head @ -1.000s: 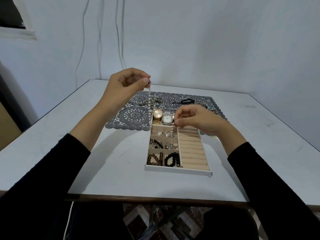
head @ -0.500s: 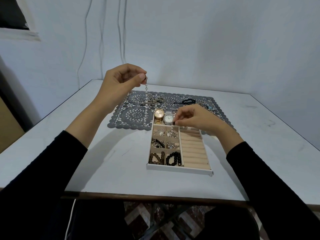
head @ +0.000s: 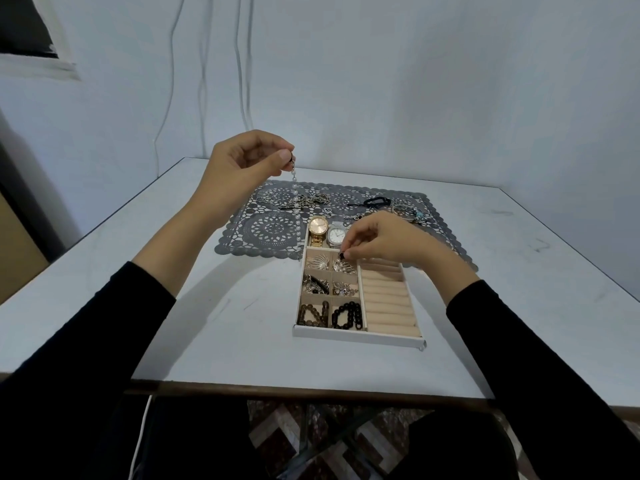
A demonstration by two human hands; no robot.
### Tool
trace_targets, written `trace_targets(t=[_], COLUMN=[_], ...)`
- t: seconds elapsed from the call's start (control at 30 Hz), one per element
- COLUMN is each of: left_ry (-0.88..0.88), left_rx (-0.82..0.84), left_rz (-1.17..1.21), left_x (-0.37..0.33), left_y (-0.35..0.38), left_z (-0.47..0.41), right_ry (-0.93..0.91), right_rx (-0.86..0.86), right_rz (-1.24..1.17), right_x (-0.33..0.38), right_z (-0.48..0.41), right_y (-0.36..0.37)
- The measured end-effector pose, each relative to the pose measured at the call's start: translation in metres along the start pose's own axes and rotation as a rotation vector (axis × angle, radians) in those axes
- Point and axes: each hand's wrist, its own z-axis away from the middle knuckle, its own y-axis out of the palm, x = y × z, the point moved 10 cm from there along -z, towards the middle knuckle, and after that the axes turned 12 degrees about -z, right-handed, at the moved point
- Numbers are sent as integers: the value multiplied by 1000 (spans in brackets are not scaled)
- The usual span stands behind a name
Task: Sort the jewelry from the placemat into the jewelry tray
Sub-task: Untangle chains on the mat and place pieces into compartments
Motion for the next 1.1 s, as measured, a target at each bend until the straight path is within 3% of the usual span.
trace_targets(t=[0.27, 0.4, 0.47, 0.6, 0.73, 0.93, 1.1], left_ry=[-5, 0, 3, 5, 8, 26, 39], left_rx=[8, 7, 9, 19, 27, 45, 57], left_rz=[1, 6, 9, 12, 20, 28, 43], left_x=[1, -1, -2, -4, -6, -11, -14], left_y=[5, 7, 8, 13, 18, 26, 32], left_z=[0, -1, -1, -1, -1, -3, -5], right_ry=[1, -22, -58, -35, -33, 96, 129], right_rx=[22, -20, -120, -475, -695, -645, -573], right_rz=[130, 30, -30, -147, -3, 254, 328], right_x=[3, -1, -5, -32, -53, -84, -96], right_z=[-2, 5, 11, 28, 45, 51, 47], right_y=[5, -4, -18, -59, -83, -82, -77])
